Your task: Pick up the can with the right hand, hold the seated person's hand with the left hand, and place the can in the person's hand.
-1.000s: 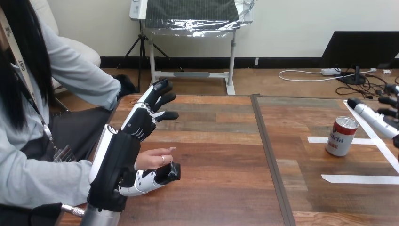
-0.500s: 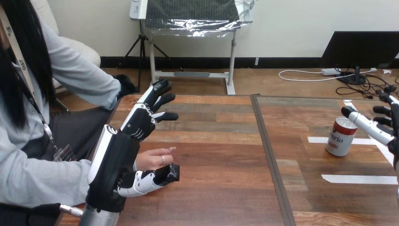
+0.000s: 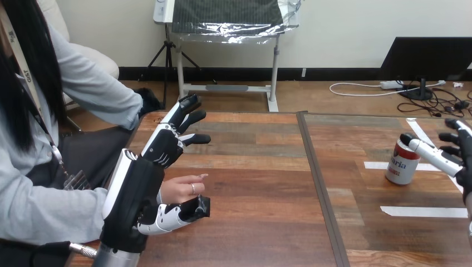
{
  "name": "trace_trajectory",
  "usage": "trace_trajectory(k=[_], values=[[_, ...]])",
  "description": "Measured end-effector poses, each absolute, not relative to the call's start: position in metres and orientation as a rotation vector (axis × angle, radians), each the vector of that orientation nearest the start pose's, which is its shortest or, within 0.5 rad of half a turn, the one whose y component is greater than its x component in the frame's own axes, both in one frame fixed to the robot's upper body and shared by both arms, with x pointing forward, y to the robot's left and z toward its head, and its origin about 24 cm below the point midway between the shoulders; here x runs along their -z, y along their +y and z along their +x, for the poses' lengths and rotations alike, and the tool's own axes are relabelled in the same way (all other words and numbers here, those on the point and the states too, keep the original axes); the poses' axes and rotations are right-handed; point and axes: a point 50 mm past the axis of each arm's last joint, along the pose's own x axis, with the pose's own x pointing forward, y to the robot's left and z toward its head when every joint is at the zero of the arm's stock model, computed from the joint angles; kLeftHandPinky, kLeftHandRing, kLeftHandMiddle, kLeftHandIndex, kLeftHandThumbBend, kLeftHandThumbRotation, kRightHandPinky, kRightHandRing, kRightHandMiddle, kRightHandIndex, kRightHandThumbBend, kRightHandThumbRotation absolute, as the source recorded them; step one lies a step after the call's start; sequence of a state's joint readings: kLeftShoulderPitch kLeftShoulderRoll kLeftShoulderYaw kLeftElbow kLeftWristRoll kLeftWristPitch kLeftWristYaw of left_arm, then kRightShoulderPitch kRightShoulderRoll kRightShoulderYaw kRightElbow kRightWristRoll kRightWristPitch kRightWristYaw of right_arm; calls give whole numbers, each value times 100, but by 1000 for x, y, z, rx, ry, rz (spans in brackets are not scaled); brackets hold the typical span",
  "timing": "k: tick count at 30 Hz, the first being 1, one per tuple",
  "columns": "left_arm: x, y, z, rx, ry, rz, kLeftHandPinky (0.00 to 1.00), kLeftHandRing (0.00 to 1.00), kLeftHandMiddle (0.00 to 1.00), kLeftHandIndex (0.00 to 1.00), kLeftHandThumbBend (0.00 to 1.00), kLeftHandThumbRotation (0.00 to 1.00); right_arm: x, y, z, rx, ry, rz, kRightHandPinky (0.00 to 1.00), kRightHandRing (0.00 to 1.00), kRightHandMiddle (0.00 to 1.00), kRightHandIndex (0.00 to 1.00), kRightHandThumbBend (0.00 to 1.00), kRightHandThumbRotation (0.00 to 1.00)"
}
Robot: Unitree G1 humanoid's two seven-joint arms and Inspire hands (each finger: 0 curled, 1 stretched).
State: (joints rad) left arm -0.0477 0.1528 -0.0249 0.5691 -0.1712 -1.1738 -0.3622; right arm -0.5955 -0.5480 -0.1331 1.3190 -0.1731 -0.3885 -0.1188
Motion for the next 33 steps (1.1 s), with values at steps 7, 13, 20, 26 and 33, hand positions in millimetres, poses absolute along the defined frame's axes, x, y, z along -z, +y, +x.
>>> trace_trajectory(k=[7, 13, 20, 26, 33], values=[[-35, 171, 218, 296, -646, 136, 75, 89, 93, 92, 100, 70, -22, -330, 303, 347, 300, -551, 79, 85, 87, 93, 100, 55], [-36, 171, 218, 297, -650, 137, 74, 88, 92, 92, 100, 70, -21, -329, 303, 345, 308, -553, 78, 84, 87, 93, 100, 54], [-36, 171, 218, 300, -654, 139, 73, 88, 92, 92, 100, 70, -20, -329, 303, 344, 313, -552, 77, 83, 87, 93, 100, 53], [-36, 171, 217, 300, -660, 143, 72, 87, 92, 91, 100, 71, -19, -328, 303, 343, 321, -552, 79, 84, 87, 93, 100, 52], [-37, 171, 217, 298, -669, 143, 71, 87, 92, 91, 100, 71, -17, -327, 303, 335, 331, -552, 80, 85, 87, 93, 100, 52]])
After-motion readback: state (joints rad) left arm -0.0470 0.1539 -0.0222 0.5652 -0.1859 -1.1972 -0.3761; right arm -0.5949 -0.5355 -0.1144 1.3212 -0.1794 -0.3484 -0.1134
